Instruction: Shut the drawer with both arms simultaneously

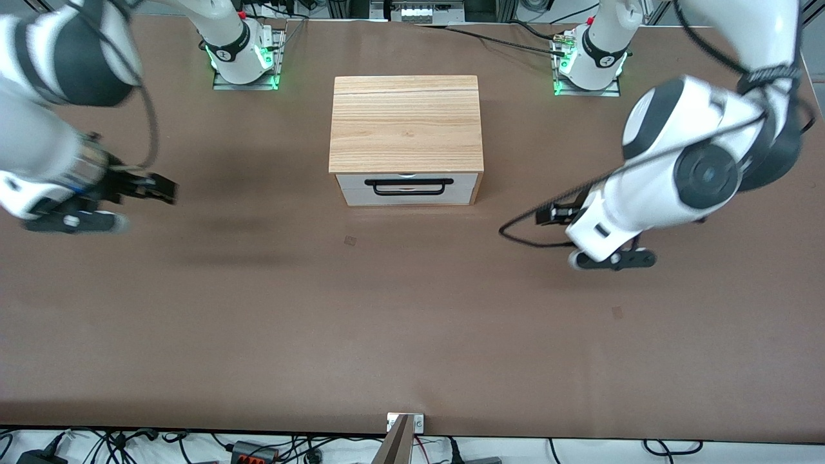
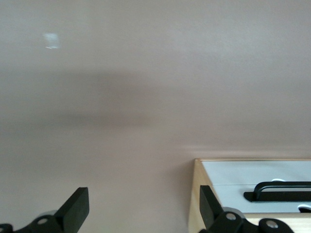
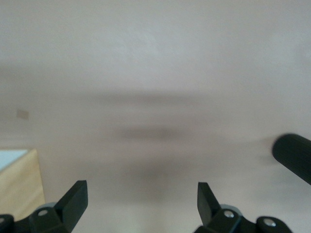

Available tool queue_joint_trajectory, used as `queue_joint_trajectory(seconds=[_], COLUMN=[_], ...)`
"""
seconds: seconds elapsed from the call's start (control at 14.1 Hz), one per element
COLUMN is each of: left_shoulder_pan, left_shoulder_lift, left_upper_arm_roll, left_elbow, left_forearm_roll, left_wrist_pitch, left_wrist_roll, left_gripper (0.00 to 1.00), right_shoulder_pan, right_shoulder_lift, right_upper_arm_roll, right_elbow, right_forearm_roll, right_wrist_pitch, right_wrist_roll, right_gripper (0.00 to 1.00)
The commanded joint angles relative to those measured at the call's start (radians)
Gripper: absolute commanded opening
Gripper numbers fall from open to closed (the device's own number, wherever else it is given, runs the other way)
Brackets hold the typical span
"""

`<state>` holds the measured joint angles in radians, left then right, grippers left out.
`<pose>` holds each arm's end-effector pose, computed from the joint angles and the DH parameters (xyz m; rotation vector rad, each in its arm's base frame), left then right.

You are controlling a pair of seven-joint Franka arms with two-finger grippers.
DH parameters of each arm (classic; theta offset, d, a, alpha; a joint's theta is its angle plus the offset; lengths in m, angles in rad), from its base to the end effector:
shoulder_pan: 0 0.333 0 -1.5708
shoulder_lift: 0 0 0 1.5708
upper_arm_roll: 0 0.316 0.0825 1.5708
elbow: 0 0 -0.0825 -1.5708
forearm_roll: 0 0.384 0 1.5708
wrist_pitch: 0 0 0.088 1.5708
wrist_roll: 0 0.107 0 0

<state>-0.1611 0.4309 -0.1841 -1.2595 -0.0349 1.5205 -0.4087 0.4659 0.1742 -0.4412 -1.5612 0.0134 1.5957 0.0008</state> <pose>0.6330 -0.2060 0.5056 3.0803 0.1153 -0.2978 0.5965 0.0350 0.5393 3.0731 0.0369 -0.1881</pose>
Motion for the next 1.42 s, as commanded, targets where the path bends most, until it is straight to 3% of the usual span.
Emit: queue_joint_trajectory(seconds=[0.0,0.14,0.28,0.43,0.57,0.71,0.92,1.13,1.35], left_shoulder_pan=[0.081,0.130,0.138,0.166,0.166,0.160,0.156,0.166,0.166], left_shoulder_lift=[-0.047,-0.069,-0.131,-0.175,-0.188,-0.201,-0.283,-0.476,-0.506], left_upper_arm_roll=[-0.005,-0.006,-0.002,-0.005,-0.014,-0.023,-0.046,-0.057,-0.058], left_elbow=[-0.021,-0.020,-0.021,-0.023,-0.031,-0.084,-0.228,-0.525,-0.563], left_forearm_roll=[0.027,0.030,0.027,0.027,0.027,0.026,0.024,0.021,0.017], left_wrist_pitch=[-0.014,-0.014,-0.016,-0.029,-0.034,-0.019,0.071,0.278,0.283], left_wrist_roll=[0.001,0.002,-0.001,-0.001,-0.004,-0.012,-0.018,-0.019,-0.070], left_gripper=[1.00,1.00,1.00,1.00,1.00,1.00,1.00,1.00,1.00], right_shoulder_pan=[0.014,0.033,-0.010,-0.242,-0.398,-0.499,-0.520,-0.523,-0.512], right_shoulder_lift=[-0.038,-0.098,-0.140,-0.145,-0.157,-0.203,-0.205,-0.205,-0.193], right_upper_arm_roll=[-0.043,-0.086,-0.038,0.127,0.259,0.373,0.387,0.387,0.387], right_elbow=[-0.014,-0.016,-0.019,-0.017,-0.017,-0.103,-0.140,-0.145,-0.139], right_forearm_roll=[-0.003,-0.004,-0.010,0.002,0.000,-0.007,-0.007,-0.009,-0.012], right_wrist_pitch=[-0.056,-0.062,-0.071,-0.060,-0.068,-0.056,-0.019,-0.016,-0.022], right_wrist_roll=[-0.100,-0.119,-0.122,-0.128,-0.128,-0.108,-0.120,-0.125,-0.124], right_gripper=[1.00,1.00,1.00,1.00,1.00,1.00,1.00,1.00,1.00])
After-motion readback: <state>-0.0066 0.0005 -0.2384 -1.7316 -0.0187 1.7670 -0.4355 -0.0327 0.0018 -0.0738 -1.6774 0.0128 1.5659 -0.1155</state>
